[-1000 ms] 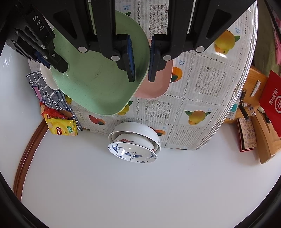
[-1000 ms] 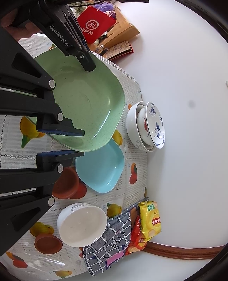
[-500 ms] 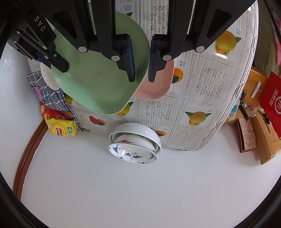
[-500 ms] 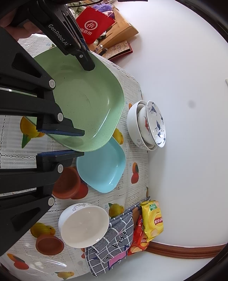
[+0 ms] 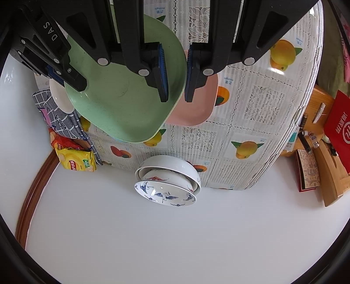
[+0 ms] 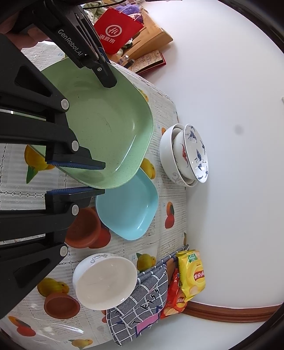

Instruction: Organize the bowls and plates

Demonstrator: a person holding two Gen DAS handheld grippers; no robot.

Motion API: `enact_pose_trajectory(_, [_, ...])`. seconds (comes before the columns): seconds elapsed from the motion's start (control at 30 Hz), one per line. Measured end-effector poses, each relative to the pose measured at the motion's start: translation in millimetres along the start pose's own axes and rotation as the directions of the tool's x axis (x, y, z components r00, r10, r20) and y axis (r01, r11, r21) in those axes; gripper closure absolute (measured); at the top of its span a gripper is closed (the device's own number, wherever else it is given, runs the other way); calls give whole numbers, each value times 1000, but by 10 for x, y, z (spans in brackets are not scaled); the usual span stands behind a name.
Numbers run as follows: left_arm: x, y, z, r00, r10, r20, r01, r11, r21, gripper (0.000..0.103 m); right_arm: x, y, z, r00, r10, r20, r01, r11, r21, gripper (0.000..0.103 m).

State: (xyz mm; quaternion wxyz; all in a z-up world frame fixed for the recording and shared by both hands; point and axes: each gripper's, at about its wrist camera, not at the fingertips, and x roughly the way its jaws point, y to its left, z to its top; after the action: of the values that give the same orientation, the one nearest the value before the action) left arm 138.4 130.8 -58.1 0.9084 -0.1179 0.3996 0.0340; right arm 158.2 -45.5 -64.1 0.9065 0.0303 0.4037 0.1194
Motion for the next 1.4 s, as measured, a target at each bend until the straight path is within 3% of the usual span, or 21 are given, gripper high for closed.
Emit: enact_pose_trajectory(1.4, [202,50,-27,999,-7,-46,5,999,-39,88,193,-1,12,999,-13,-31,13,1000,-21,88])
